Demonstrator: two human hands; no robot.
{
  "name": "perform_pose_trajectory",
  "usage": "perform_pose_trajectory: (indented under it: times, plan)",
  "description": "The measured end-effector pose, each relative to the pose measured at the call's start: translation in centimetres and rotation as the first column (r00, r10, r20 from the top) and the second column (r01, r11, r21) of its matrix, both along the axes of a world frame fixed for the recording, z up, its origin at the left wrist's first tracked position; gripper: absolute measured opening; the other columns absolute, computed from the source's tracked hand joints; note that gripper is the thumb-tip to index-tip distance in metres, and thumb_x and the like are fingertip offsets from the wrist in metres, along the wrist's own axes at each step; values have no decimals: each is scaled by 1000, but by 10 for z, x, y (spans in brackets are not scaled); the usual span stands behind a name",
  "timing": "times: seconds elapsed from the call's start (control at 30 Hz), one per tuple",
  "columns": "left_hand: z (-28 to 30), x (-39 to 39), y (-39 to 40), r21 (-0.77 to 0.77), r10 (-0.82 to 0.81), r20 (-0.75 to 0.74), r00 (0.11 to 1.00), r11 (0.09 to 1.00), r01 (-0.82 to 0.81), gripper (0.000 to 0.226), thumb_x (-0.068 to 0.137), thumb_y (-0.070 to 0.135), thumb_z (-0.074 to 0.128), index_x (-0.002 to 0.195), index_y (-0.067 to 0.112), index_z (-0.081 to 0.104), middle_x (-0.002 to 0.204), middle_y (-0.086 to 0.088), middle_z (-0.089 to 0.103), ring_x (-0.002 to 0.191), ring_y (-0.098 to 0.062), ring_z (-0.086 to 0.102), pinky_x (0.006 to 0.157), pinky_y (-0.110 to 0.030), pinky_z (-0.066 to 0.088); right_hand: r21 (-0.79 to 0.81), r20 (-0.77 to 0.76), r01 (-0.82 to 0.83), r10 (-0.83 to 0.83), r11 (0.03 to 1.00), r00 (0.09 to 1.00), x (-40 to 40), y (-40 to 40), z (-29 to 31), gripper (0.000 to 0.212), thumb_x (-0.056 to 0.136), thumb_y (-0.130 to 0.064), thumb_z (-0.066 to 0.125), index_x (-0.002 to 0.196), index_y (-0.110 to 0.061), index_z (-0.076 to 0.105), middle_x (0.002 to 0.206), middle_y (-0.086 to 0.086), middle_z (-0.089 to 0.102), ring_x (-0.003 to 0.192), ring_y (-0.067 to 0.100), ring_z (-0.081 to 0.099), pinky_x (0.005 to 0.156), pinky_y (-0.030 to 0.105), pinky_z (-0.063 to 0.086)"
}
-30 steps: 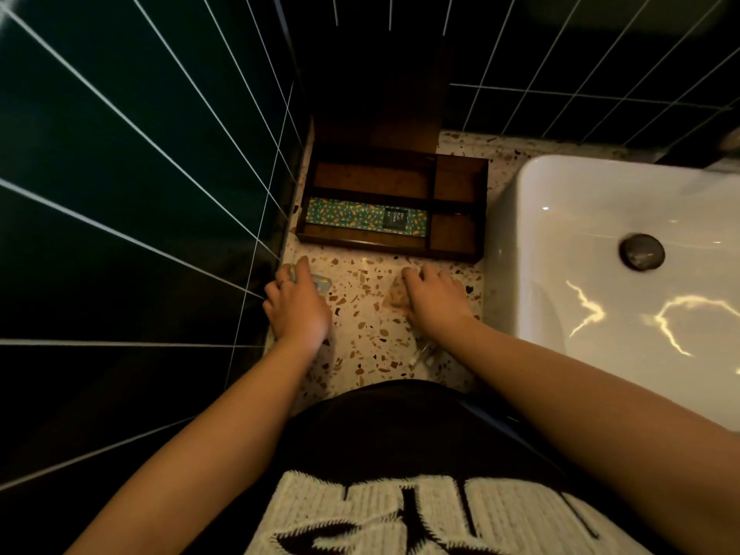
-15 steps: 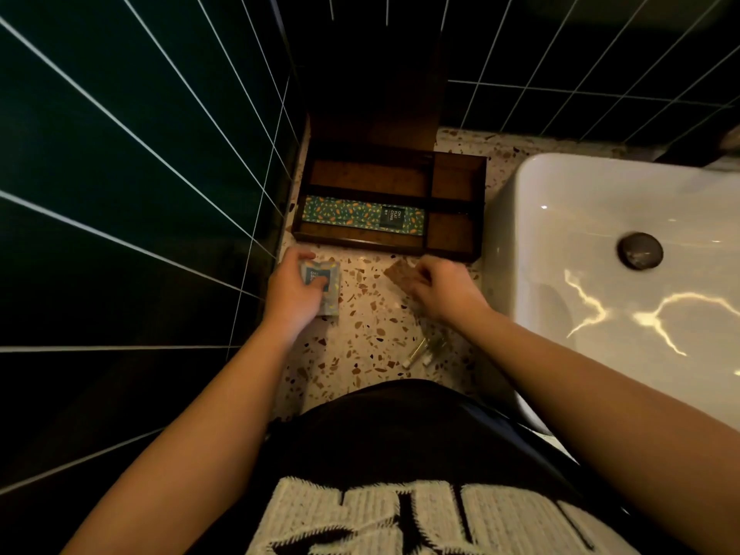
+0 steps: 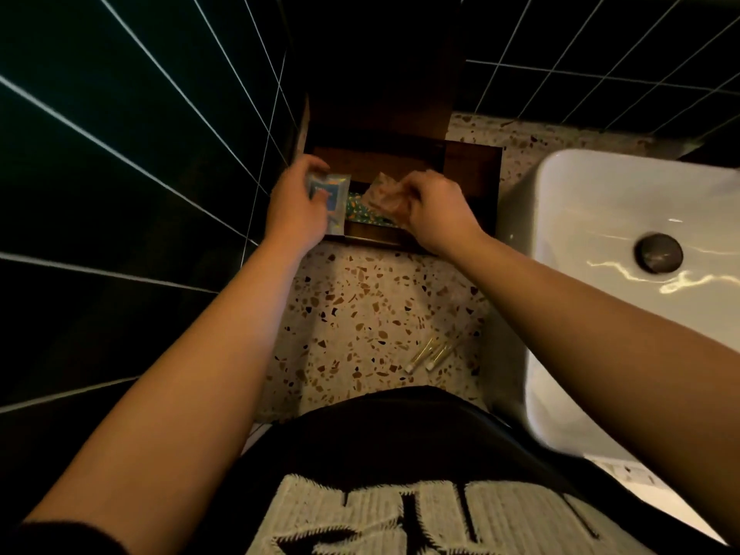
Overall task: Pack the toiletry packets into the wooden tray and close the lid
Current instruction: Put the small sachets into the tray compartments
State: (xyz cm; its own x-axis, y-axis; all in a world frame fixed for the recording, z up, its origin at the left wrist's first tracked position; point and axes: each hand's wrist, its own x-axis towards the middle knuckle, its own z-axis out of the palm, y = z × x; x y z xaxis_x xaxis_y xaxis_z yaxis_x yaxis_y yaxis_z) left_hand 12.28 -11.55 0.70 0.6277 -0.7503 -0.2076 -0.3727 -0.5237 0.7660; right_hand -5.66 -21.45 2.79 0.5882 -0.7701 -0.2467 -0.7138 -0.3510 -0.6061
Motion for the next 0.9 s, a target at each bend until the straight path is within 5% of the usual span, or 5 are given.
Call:
perform_pose_trajectory:
  times: [0.23,0.3,0.4,0.67,0.9]
  plan:
    - [-15,9,-15,111,-141,50,989,985,135,28,98,2,53,110,26,61,119,-1,59,103,-17,58,71,-25,52,-11,-114,-128,126,992,986,30,-5,-22,31,92,-7,58,121,-18,58,119,12,63,108,34,61,91,50,53]
    - [-21,10,-13,122,-134,74,988,985,124,30,97,4,55,110,30,62,122,-4,60,113,-23,58,87,-38,56,23,-148,-121,123,992,981,35,-5,-28,25,92,-7,56,115,-18,55,115,13,64,102,37,62,85,51,55]
    - [-24,6,-11,222,-161,232,959,969,109,29,96,9,58,119,25,64,134,-9,54,129,-33,44,107,-46,41,55,-205,-138,147,989,968,38,-4,-40,30,93,-3,53,119,-18,55,119,14,62,104,38,62,83,52,57]
    - [-32,-1,-6,240,-129,442,888,971,21,44,86,12,70,128,26,65,143,-9,45,128,-34,42,106,-43,41,-112,-291,-255,214,960,933,41,1,-60,40,89,-2,61,127,-14,63,127,14,55,114,38,52,92,46,45]
    - [-31,-14,0,245,-190,476,859,966,79,32,91,16,65,123,21,67,135,-7,54,126,-30,51,100,-44,38,-150,-286,-269,219,951,933,16,15,-50,36,96,-23,51,130,-17,61,134,12,51,121,37,45,97,49,41]
